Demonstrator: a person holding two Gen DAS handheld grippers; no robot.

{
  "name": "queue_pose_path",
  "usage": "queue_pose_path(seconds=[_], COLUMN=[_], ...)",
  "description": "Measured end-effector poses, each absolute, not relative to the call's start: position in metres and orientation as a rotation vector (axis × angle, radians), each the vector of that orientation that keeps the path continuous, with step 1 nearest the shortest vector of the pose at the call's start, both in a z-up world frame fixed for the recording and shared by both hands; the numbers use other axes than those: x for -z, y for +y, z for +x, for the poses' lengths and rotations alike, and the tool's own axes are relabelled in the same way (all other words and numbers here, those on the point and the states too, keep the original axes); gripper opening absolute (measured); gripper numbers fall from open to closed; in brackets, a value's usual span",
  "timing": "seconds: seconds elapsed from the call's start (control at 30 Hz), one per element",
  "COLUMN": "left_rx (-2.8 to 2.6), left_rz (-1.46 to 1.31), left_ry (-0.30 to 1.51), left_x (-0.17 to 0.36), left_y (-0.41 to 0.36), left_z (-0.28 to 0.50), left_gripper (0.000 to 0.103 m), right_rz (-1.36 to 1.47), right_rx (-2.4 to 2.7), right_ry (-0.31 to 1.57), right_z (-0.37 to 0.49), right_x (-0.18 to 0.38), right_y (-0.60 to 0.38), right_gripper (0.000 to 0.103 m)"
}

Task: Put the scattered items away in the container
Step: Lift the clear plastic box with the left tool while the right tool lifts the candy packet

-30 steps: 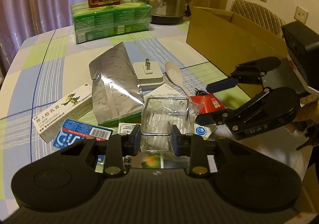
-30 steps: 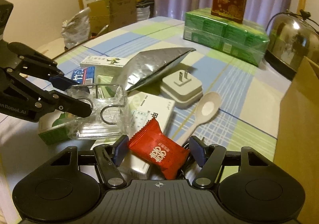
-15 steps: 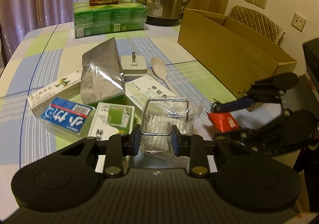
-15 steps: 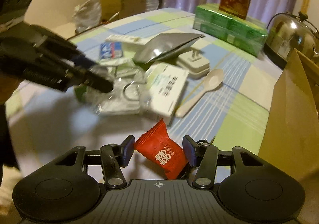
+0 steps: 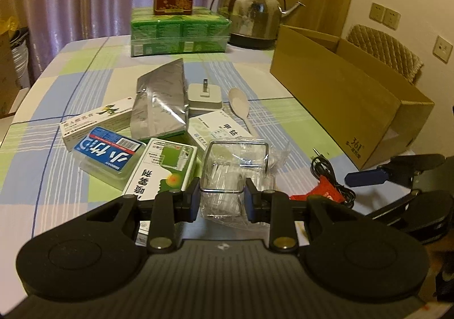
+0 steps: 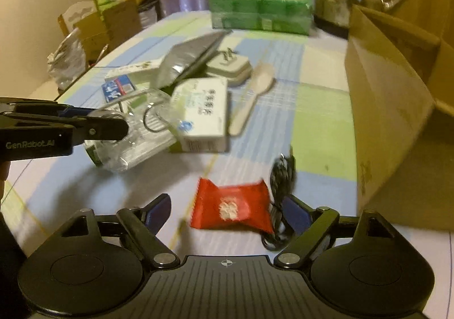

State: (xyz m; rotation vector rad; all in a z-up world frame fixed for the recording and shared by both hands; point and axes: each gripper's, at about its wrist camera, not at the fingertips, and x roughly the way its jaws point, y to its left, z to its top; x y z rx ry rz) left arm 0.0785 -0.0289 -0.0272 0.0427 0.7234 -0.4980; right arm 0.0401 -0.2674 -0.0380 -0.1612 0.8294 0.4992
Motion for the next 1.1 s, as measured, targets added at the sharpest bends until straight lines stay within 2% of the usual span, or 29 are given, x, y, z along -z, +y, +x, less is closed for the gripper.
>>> queue_pose_path(seconds=[0.17,0.4,0.63,0.9,1.03,1.1], left_rx=[0.482,0.482,0.461,0.476,0.472,0.47], left_rz=[0.02,0.015,0.033,0.175,0.196,0.204], left_ry=[0.731,0.732,0.733,0.734,0.737,0.743], left_x=[0.028,0.032,0.033,0.039,0.038,0.039], left_y=[-0.024,-0.025,-0.03,-0.044,-0.045,-0.045], left_z=[0.081,0.081,0.082,0.078,0.072,0.067], left_gripper=[0.026,0.026,0.027,0.034,0.045,0.046], right_rz=[-0.167,-0.196,-0.247,-0.23,-0.246,-0.253], right_rx=[-0.514,-0.484,-0.517,-0.528,-0.544,-0.549], right_ry=[0.875,0.88,0.862,0.873,0.866,0.866], right_z=[0.05,0.059,0.051,0.049,0.044,0.041], right_x=[0.049,0.058,0.056,0.054,0.054,0.055], right_y=[-0.259,-0.258,-0.252,-0.258,-0.262,-0.263], right_gripper=[0.076,0.075,0.046,0.046,0.052,0.053])
